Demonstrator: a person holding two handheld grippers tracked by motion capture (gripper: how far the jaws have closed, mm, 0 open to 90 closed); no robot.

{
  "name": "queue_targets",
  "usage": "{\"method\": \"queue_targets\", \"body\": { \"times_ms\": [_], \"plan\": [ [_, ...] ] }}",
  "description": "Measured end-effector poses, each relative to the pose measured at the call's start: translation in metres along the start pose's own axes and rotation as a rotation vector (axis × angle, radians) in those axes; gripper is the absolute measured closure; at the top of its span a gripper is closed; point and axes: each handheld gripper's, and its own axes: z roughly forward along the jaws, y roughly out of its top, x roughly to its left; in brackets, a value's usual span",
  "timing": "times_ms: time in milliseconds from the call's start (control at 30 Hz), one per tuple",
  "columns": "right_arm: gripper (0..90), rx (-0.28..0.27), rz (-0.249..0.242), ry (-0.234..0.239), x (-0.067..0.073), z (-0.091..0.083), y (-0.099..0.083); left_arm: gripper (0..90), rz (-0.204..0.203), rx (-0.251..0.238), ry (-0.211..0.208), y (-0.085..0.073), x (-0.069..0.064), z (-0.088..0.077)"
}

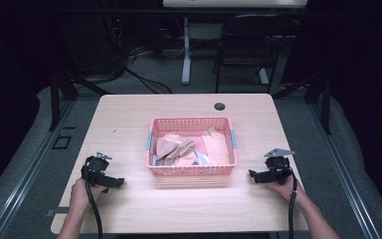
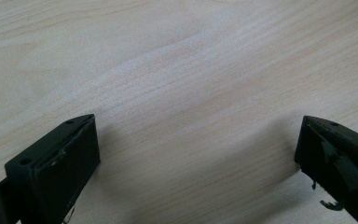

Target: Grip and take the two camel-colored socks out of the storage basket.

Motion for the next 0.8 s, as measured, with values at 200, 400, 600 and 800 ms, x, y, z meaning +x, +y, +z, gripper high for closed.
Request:
{"method": "queue_targets", "body": {
  "times_ms": [200, 400, 600, 800],
  "plan": [
    [0.0, 0.001, 0.0, 0.0, 0.0, 0.0, 0.0, 0.0, 0.0, -0.007, 0.002, -0.001, 0.0, 0.0],
    [0.0, 0.005, -0.002, 0.003, 0.0, 0.0, 0.0, 0.0, 0.004, -0.021, 0.003, -0.003, 0.0, 0.0],
    [0.0, 0.003, -0.001, -0.001, 0.001, -0.001, 0.0, 4.3, -0.003, 0.0, 0.01, 0.001, 0.0, -0.001],
    [0.0, 0.002, -0.001, -0.003, 0.001, -0.001, -0.001, 4.6, -0.03, -0.019, 0.002, 0.004, 0.001, -0.012]
  ]
}}
